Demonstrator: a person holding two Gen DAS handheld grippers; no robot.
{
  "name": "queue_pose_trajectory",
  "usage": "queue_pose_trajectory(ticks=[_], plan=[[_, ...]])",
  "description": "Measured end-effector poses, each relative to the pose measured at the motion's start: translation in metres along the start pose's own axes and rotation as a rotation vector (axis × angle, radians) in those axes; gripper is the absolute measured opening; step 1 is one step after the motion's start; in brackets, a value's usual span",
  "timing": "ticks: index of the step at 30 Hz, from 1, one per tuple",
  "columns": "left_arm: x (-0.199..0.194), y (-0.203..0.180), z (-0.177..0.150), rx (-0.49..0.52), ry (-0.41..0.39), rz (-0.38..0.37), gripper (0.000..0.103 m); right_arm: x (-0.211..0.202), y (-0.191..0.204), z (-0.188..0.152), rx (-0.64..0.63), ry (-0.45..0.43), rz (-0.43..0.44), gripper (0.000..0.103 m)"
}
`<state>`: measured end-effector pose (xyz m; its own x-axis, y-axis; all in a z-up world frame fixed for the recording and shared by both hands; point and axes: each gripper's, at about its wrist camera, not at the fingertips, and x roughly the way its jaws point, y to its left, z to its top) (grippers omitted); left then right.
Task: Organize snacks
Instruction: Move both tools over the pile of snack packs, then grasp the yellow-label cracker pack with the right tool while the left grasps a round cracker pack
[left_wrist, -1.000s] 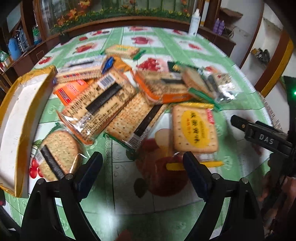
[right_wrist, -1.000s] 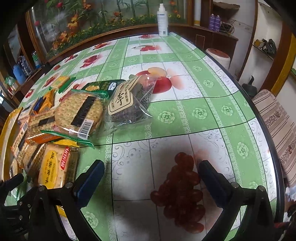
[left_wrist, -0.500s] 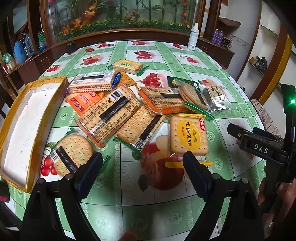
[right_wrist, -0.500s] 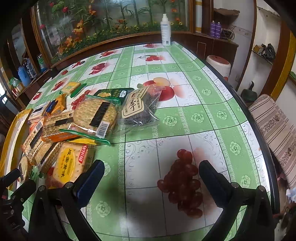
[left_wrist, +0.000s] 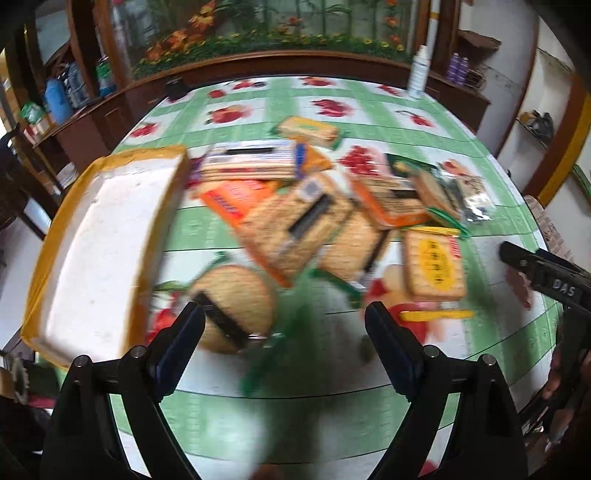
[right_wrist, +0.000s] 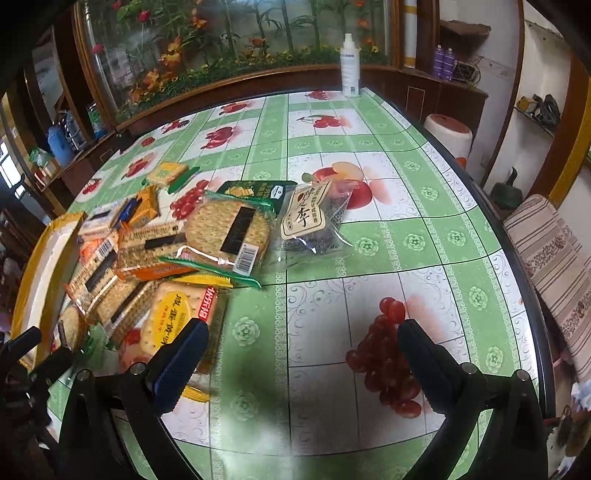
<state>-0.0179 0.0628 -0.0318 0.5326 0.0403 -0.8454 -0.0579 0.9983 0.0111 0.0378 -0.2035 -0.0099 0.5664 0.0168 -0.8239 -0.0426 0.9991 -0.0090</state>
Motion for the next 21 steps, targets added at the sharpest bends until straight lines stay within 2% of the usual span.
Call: queue_pose_trajectory(ticks=[6, 13, 21], plan=[[-0.002, 0.026, 0.002, -0.017, -0.003, 0.038, 0.089, 0.001, 0.002, 0.003, 0.032, 0.004, 0.021, 0.103], [-0.007, 0.022, 0.004, 0.006, -0.035, 0.040, 0.089, 0.005, 0.016, 0.004, 0.012, 0.022, 0.045, 0.103], [-0.004, 0.024, 0.009, 0.003, -0.020, 0.040, 0.089, 0.005, 0.023, 0.004, 0.004, 0.042, 0.049, 0.103]])
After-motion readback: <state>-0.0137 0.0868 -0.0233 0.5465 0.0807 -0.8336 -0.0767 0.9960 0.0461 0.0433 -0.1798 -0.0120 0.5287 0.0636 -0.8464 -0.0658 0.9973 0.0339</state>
